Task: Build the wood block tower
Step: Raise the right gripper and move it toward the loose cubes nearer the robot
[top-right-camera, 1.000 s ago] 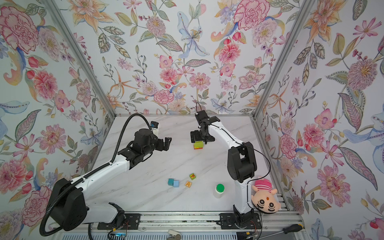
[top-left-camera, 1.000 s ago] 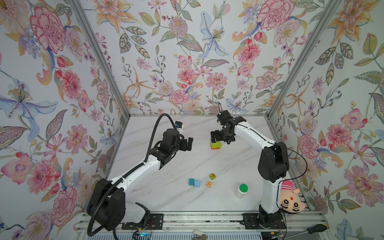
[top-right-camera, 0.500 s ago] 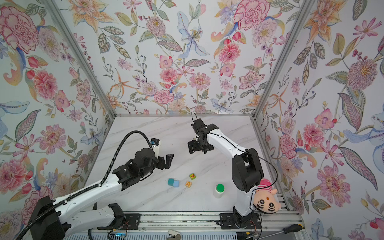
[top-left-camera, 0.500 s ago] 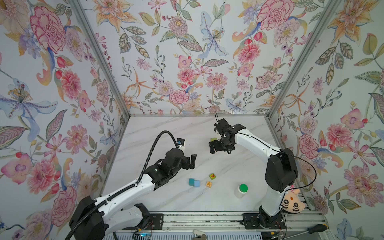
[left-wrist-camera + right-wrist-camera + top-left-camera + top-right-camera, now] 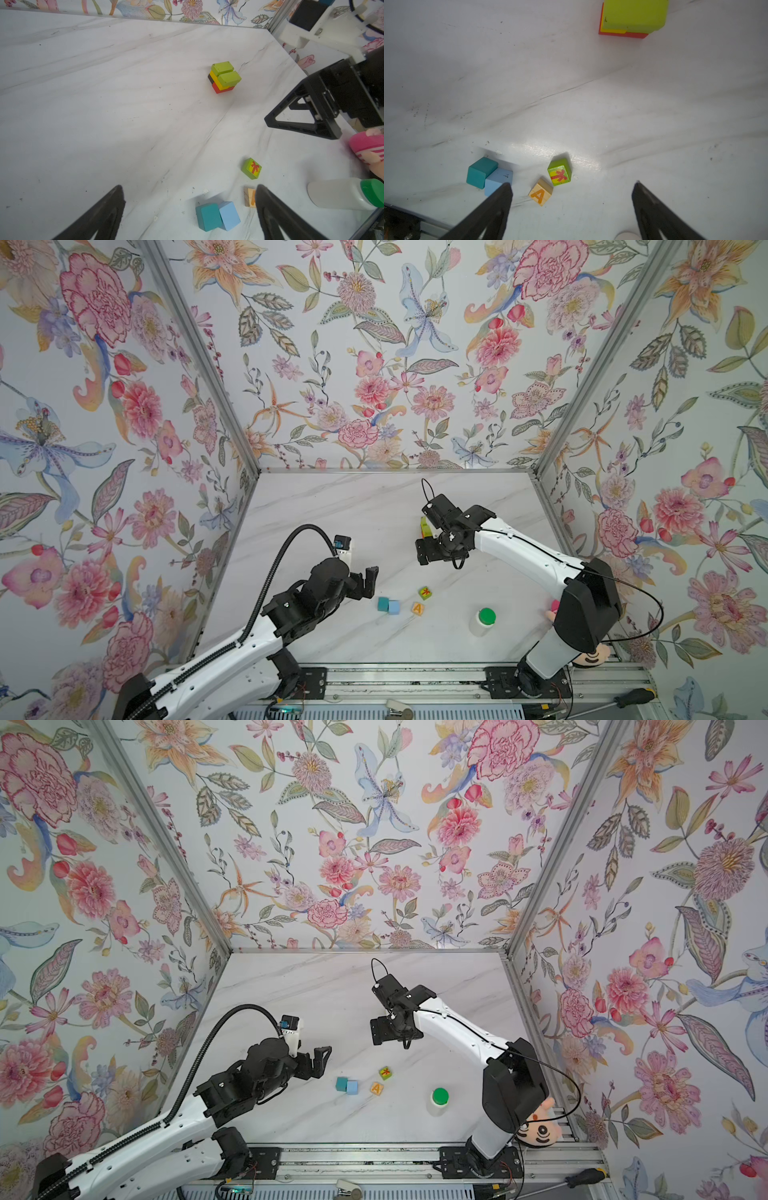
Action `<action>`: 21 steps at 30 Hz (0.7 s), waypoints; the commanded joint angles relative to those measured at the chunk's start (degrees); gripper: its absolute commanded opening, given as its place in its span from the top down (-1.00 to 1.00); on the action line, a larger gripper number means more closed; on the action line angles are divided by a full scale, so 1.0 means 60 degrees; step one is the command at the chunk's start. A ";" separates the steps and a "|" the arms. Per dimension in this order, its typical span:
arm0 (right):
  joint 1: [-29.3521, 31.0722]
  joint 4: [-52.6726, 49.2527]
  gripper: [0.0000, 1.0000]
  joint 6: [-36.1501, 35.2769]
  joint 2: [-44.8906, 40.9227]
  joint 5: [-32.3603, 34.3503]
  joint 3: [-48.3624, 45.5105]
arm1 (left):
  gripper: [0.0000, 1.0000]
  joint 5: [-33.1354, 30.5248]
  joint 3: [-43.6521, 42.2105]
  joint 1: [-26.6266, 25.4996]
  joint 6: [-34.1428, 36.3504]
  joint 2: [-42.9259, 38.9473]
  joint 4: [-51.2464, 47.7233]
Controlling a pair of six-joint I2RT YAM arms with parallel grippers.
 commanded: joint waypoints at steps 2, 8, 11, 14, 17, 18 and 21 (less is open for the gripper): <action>0.0483 -0.0231 -0.77 0.1172 -0.0678 0.0047 -0.0434 | -0.98 0.0425 -0.0685 -0.0176 -0.0705 -0.1147 -0.1038; 0.1268 -0.0223 -0.45 0.2053 -0.1127 0.0347 -0.0818 | -0.99 0.0562 -0.1129 -0.0302 -0.0894 -0.1864 -0.1520; 0.1654 -0.0230 -0.31 0.2356 -0.1070 0.0428 -0.0895 | -0.98 0.0594 -0.1207 -0.0505 -0.1026 -0.1849 -0.1429; 0.1957 -0.0220 -0.26 0.2589 -0.0817 0.0554 -0.0821 | -0.99 0.0531 -0.1236 -0.0535 -0.1037 -0.1631 -0.1497; 0.2210 -0.0199 -0.24 0.2813 -0.0437 0.0534 -0.0616 | -0.98 0.0415 -0.1210 -0.0542 -0.1034 -0.1407 -0.1488; 0.2338 -0.0120 -0.24 0.2873 -0.0313 0.0530 -0.0554 | -0.99 0.0360 -0.1224 -0.0538 -0.1046 -0.1342 -0.1477; 0.2710 -0.0006 -0.24 0.3054 0.0094 0.0504 -0.0457 | -0.98 0.0200 -0.1450 -0.0539 -0.1116 -0.1252 -0.1330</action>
